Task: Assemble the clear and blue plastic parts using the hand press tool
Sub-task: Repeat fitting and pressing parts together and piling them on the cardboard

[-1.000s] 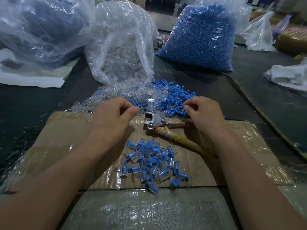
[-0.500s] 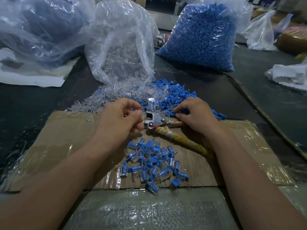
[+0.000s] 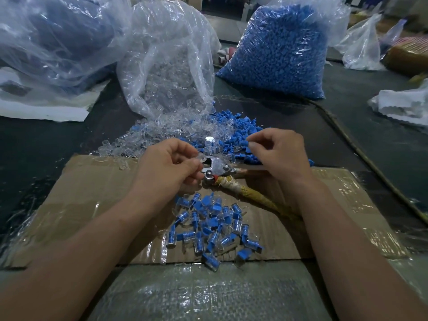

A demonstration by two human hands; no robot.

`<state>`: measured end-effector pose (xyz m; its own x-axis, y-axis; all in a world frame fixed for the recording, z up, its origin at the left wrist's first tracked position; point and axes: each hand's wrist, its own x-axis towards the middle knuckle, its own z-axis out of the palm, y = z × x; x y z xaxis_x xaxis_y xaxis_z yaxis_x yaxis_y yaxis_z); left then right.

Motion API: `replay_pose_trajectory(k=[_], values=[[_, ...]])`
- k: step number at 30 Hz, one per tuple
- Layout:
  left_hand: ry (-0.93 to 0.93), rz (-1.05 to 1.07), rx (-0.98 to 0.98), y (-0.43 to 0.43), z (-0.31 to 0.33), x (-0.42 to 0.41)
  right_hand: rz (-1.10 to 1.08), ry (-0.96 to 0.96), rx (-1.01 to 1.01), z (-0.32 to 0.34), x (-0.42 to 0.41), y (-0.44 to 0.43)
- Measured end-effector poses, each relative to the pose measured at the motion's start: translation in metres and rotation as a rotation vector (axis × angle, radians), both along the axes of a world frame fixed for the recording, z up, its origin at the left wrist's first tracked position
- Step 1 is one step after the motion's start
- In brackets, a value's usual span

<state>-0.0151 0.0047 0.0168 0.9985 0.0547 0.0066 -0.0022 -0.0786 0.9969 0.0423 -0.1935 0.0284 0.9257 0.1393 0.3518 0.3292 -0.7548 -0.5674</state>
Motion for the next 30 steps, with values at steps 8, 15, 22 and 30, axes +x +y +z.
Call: replay_pose_trajectory(k=[8,15,22,30], values=[[-0.124,0.022,0.142,-0.005,0.006,-0.005,0.199,-0.047,0.318,0.014,-0.042,0.032],[-0.19,-0.006,0.173,-0.008,0.007,-0.009,0.203,-0.079,0.182,0.01,-0.046,0.042],[-0.208,-0.008,0.158,-0.006,0.004,-0.006,0.255,-0.078,0.204,0.009,-0.047,0.044],[-0.229,-0.044,0.187,-0.008,0.005,-0.009,0.254,-0.059,0.218,0.008,-0.048,0.044]])
